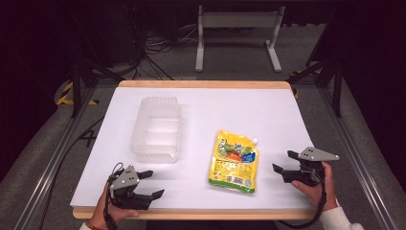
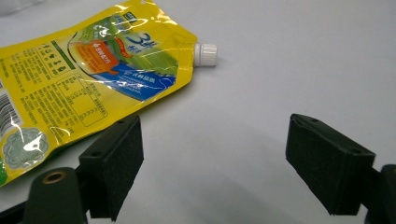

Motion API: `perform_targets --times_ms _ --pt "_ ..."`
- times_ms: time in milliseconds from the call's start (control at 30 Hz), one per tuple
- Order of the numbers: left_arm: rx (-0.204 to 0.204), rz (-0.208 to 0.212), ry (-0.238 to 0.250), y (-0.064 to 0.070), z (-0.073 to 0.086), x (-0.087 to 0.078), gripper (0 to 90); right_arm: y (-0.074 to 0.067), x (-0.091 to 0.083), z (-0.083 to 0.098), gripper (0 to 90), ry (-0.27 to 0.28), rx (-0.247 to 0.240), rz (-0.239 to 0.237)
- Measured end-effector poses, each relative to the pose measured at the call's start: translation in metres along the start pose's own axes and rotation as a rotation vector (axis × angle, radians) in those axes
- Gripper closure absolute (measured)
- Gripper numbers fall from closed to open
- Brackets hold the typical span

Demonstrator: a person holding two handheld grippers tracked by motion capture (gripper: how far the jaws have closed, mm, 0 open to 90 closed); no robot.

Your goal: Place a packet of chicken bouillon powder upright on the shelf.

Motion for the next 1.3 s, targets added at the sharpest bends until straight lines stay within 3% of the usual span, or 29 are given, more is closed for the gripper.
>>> perform_targets --times_ms 67,333,433,467,600,667,800,833,967,1033,1133,1200,1300 --pt "0.000 0.004 -0.009 0.001 0.000 0.003 24.1 0.000 -0.001 0.000 19.8 0.000 0.008 0.003" --pt "0.009 0.097 -0.019 0.011 -0.007 0.021 25.3 -0.005 0.001 -0.002 19.0 -0.037 -0.008 -0.005" --pt "0.017 0.123 -0.034 0.016 -0.010 0.029 26.3 -0.004 0.003 -0.004 18.6 -0.036 0.010 -0.017" --pt "0.032 0.149 -0.054 0.023 -0.014 0.038 26.4 -0.005 0.007 -0.008 17.8 -0.035 0.024 -0.032" --pt "0.065 0.167 -0.080 0.034 -0.022 0.054 26.9 -0.007 0.019 -0.016 16.9 -0.053 0.041 -0.073" --pt "0.087 0.184 -0.100 0.043 -0.029 0.072 26.9 -0.008 0.028 -0.020 17.0 -0.072 0.049 -0.095" --pt "0.089 0.194 -0.128 0.048 -0.034 0.087 26.9 -0.009 0.039 -0.024 17.0 -0.099 0.089 -0.128" --pt "0.092 0.178 -0.139 0.048 -0.036 0.092 27.1 -0.009 0.043 -0.025 17.1 -0.104 0.101 -0.145" --pt "0.052 0.222 -0.134 0.049 -0.046 0.108 30.1 -0.012 0.061 -0.024 17.2 -0.159 0.146 -0.206" --pt "0.050 0.242 -0.133 0.051 -0.049 0.114 30.1 -0.015 0.068 -0.024 17.4 -0.178 0.157 -0.230" --pt "0.041 0.268 -0.137 0.052 -0.053 0.120 29.9 -0.018 0.074 -0.025 16.5 -0.188 0.161 -0.251" --pt "0.031 0.259 -0.136 0.052 -0.054 0.125 27.0 -0.020 0.077 -0.027 16.7 -0.191 0.167 -0.260" --pt "0.002 0.299 -0.129 0.050 -0.057 0.135 26.1 -0.020 0.082 -0.029 16.6 -0.182 0.204 -0.284"
Point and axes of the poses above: each handheld gripper's, and its own axes: x roughly forward along the jaws, z roughly out of its underside, y roughly to its right, the point moved 3 cm from there along x, roughly forward along the jaws, and after that the axes turned 4 degrees about y, right-handed, at the moved point
